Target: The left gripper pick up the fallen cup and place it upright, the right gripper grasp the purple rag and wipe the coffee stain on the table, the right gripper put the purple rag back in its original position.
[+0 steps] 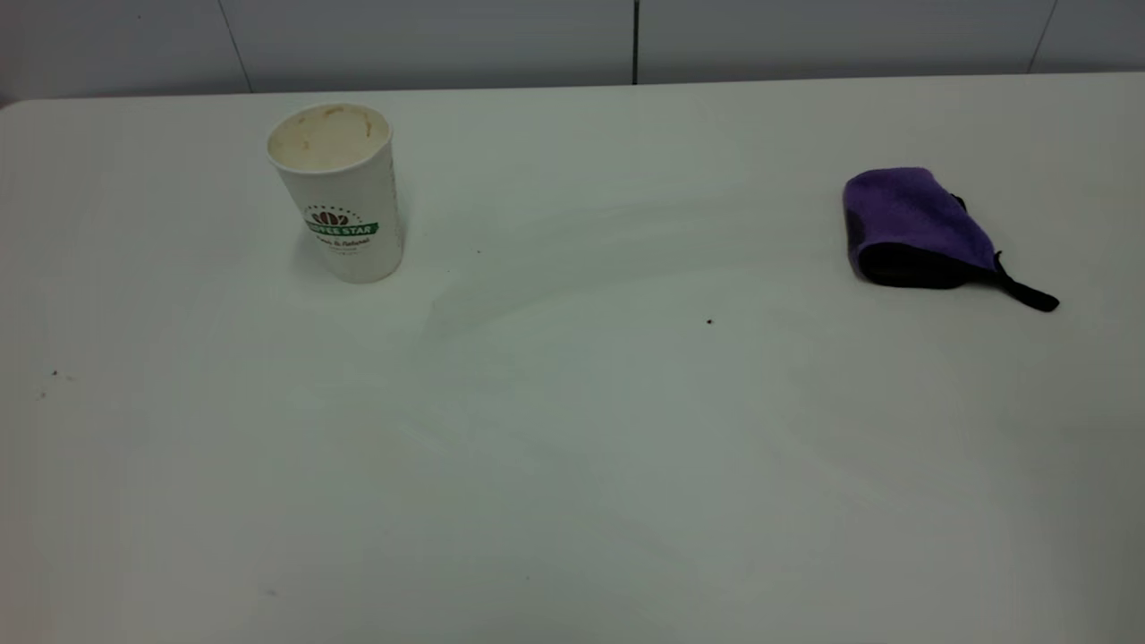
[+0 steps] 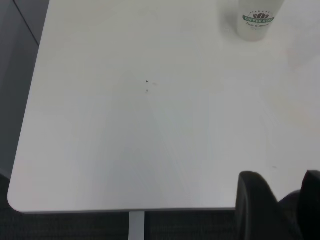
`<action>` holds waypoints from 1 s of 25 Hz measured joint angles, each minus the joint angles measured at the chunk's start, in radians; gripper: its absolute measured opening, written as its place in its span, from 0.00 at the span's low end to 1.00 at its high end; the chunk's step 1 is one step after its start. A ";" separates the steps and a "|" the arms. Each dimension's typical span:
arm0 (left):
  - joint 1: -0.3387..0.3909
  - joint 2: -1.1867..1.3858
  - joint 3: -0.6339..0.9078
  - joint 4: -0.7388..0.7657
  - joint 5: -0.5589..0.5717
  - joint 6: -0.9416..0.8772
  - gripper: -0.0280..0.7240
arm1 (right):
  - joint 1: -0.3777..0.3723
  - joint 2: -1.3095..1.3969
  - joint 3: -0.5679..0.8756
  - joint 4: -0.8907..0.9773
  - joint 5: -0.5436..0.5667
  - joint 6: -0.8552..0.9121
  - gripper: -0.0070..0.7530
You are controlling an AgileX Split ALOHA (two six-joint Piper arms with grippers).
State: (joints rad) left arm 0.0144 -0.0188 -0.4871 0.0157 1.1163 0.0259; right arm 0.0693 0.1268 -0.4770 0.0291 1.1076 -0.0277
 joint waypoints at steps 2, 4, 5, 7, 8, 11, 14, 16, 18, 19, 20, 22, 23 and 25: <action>0.000 0.000 0.000 0.000 0.000 0.000 0.36 | 0.000 -0.063 0.000 0.000 0.002 0.001 0.76; 0.000 0.000 0.000 0.000 0.000 0.000 0.36 | -0.001 -0.109 0.000 0.000 0.005 0.001 0.76; 0.000 0.000 0.000 0.000 0.000 0.000 0.36 | -0.001 -0.127 0.000 0.000 0.005 0.002 0.76; 0.000 0.000 0.000 0.000 0.000 0.000 0.36 | -0.001 -0.142 0.000 -0.001 0.008 0.003 0.76; 0.000 0.000 0.000 0.000 0.000 0.000 0.36 | -0.001 -0.143 0.000 -0.001 0.008 0.003 0.76; 0.000 0.000 0.000 0.000 0.000 0.000 0.36 | -0.004 -0.143 0.000 -0.001 0.008 0.003 0.76; 0.000 0.000 0.000 0.000 0.000 0.000 0.36 | -0.007 -0.143 0.000 -0.001 0.008 0.003 0.76; 0.000 0.000 0.000 0.000 0.000 0.000 0.36 | -0.009 -0.143 0.000 -0.001 0.008 0.003 0.76; 0.000 0.000 0.000 0.000 0.000 0.000 0.36 | -0.009 -0.143 0.000 -0.001 0.008 0.003 0.76; 0.000 0.000 0.000 0.000 0.000 0.000 0.36 | -0.009 -0.143 0.000 -0.001 0.008 0.002 0.76; 0.000 0.000 0.000 0.000 0.000 0.000 0.36 | -0.009 -0.143 0.000 -0.001 0.008 0.002 0.76; 0.000 0.000 0.000 0.000 0.000 0.000 0.36 | -0.009 -0.143 0.000 -0.001 0.008 0.002 0.76; 0.000 0.000 0.000 0.000 0.000 0.000 0.36 | -0.009 -0.143 0.000 -0.001 0.008 0.002 0.76; -0.001 0.000 0.000 0.000 0.000 0.000 0.36 | -0.009 -0.143 0.000 -0.001 0.009 0.002 0.76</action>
State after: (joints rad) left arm 0.0136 -0.0188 -0.4871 0.0157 1.1163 0.0259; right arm 0.0599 -0.0165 -0.4770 0.0279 1.1164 -0.0260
